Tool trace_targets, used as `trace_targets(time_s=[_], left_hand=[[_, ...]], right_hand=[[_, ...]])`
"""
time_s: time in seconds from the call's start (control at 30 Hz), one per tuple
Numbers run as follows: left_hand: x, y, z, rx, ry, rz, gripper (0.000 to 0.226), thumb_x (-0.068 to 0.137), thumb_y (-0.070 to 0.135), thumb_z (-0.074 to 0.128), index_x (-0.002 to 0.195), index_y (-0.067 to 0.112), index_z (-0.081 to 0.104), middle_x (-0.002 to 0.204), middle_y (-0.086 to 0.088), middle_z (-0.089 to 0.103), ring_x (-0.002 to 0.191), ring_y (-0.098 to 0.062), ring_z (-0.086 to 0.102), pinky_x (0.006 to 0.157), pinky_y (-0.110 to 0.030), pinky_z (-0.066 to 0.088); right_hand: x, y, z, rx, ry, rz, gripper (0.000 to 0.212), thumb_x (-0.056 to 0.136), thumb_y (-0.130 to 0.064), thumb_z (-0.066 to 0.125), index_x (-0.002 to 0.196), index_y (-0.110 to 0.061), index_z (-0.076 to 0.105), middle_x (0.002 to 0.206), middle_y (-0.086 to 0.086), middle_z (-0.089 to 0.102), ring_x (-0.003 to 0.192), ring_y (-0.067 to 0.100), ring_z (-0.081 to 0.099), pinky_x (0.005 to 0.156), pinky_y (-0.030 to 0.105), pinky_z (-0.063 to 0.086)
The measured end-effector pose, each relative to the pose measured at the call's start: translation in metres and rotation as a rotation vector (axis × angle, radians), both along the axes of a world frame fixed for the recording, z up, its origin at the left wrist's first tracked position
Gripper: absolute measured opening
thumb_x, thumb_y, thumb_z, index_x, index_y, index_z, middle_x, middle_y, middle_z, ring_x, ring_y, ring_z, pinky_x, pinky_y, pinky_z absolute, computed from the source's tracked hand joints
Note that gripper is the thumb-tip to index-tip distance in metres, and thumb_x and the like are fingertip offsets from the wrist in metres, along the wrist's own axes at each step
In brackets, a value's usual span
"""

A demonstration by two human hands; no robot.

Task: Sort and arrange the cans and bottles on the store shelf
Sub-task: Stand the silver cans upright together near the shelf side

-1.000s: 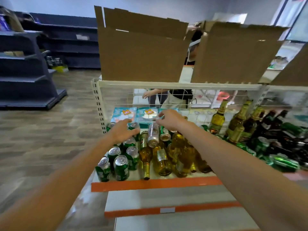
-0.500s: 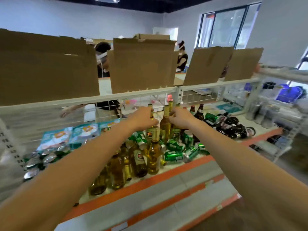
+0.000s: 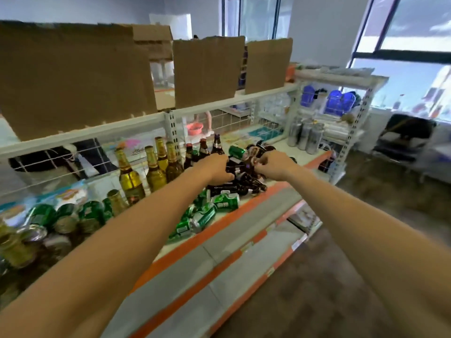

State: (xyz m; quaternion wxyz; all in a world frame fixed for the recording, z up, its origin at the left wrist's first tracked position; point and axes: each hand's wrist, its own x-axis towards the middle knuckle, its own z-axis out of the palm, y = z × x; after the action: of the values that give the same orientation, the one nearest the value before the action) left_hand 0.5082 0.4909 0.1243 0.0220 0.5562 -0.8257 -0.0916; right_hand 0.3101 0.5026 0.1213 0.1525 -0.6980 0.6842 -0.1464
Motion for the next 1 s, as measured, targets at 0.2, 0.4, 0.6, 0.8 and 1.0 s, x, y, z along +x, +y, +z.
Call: trace_targets(time_s=[0.2,0.4,0.6,0.8,1.0], left_hand=[[-0.045,-0.056,-0.021,0.033,-0.026,-0.035,0.058,0.095,0.046,0.057,0.139,0.010,0.043,0.137,-0.012,0.050,0.119,-0.030,0.053,0.094,-0.043,0.048],[-0.066,-0.143,-0.046,0.059,-0.011,-0.037,0.062,0.093,0.044,0.061,0.141,0.009,0.042,0.139,-0.013,0.050,0.121,-0.030,0.052,0.099,-0.043,0.047],[-0.078,-0.242,-0.058,0.093,-0.007,-0.015,0.051,0.090,0.037,0.064,0.131,0.011,0.050,0.126,-0.012,0.057,0.107,-0.029,0.058,0.093,-0.044,0.051],[-0.094,-0.305,-0.078,0.106,-0.031,-0.006,0.047,0.090,0.033,0.065,0.129,0.010,0.050,0.125,-0.012,0.056,0.109,-0.029,0.056,0.088,-0.037,0.049],[-0.108,-0.347,-0.108,0.162,-0.061,0.043,0.052,0.092,0.033,0.063,0.136,0.012,0.045,0.129,-0.012,0.053,0.112,-0.030,0.056,0.076,-0.033,0.043]], right_hand=[[-0.044,-0.035,-0.025,0.068,0.035,-0.073,0.033,0.087,-0.032,0.062,0.084,0.001,0.065,0.069,0.010,0.053,0.065,0.025,0.050,0.056,0.033,0.034],[-0.061,-0.110,-0.044,0.103,0.046,-0.085,0.029,0.087,-0.025,0.059,0.065,-0.011,0.047,0.062,0.006,0.048,0.059,0.024,0.044,0.051,0.030,0.029],[-0.060,-0.196,-0.043,0.129,0.088,-0.058,0.022,0.095,-0.030,0.055,0.095,-0.008,0.058,0.084,0.007,0.055,0.077,0.025,0.052,0.062,0.029,0.035],[-0.058,-0.263,-0.066,0.173,0.066,-0.033,0.027,0.096,-0.034,0.055,0.099,-0.007,0.053,0.096,0.013,0.055,0.090,0.030,0.054,0.073,0.031,0.036],[-0.066,-0.318,-0.087,0.240,0.076,-0.026,0.031,0.096,-0.032,0.055,0.104,-0.003,0.060,0.096,0.014,0.059,0.087,0.030,0.056,0.073,0.031,0.041]])
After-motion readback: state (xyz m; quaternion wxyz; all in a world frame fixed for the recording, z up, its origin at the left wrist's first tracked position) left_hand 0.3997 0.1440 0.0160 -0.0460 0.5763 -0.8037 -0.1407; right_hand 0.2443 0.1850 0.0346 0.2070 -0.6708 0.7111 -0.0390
